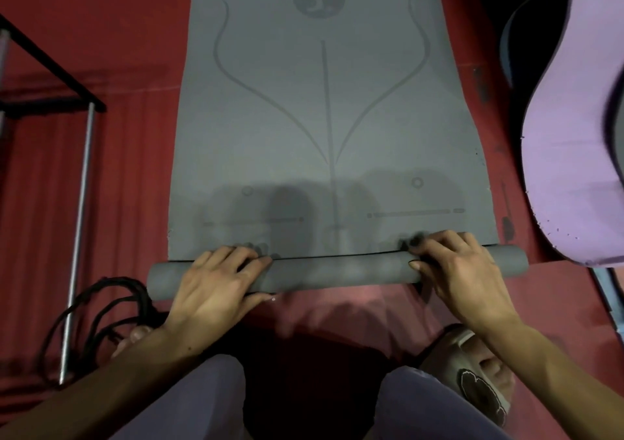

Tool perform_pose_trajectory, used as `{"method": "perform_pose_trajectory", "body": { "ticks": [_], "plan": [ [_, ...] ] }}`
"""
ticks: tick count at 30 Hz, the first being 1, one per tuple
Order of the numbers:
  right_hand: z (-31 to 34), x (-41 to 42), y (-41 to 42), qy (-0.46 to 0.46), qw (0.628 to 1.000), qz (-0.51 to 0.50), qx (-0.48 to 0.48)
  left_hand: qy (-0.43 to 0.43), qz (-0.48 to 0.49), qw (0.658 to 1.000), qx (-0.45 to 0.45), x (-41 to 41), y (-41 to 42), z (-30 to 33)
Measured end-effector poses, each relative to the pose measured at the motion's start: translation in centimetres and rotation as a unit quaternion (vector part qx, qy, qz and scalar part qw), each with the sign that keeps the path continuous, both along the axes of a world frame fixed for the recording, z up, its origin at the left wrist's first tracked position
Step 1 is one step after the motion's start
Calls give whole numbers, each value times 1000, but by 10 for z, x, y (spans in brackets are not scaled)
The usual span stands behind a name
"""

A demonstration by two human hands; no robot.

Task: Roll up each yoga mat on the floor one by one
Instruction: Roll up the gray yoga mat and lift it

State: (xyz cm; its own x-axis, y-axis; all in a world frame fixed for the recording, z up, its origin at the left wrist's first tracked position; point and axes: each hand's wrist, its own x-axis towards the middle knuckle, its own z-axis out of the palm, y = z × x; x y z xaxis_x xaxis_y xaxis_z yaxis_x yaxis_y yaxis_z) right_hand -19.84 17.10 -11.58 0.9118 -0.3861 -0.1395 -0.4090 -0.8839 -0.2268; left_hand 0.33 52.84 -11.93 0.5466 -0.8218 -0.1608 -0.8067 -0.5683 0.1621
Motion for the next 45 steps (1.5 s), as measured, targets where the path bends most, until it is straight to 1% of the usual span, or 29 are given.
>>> {"method": "perform_pose_trajectory", "body": {
  "ticks": [3,5,8,13,15,20,23,25,26,28,30,33,35,40,42,45],
  "plan": [
    [-6,-5,4,-46,999,7,-13,13,29,999,1,6,-7,4],
    [-6,-12,2,-41,998,48,-15,26,41,999,6,10,-10,7],
    [-6,-16,-8,-5,992,117,-48,36,45,998,16,19,-15,13],
    [6,-1,-21,-44,994,100,18,70,58,996,5,37,-20,28],
    [11,1,-21,-38,993,106,29,92,67,994,7,41,-17,28],
    [16,-2,-17,38,988,125,81,138,95,984,53,44,0,24],
    [14,1,-17,123,977,139,106,222,109,963,106,43,8,20],
    [11,7,-19,177,963,157,128,256,111,954,110,39,9,19],
    [11,11,-21,191,958,161,143,251,115,956,104,38,8,18],
    [7,15,-25,191,954,161,164,203,109,967,108,37,8,15],
    [3,12,-28,165,964,148,144,160,105,976,100,36,5,17],
    [0,12,-28,153,973,135,106,149,124,980,42,34,3,19],
    [3,15,-24,156,975,122,101,140,115,983,38,30,1,19],
    [10,13,-15,84,990,80,81,67,87,993,41,18,4,16],
    [8,6,-10,48,995,66,64,77,88,992,51,21,3,21],
    [7,-3,1,-2,998,53,17,107,84,987,90,28,-8,29]
  ]
}}
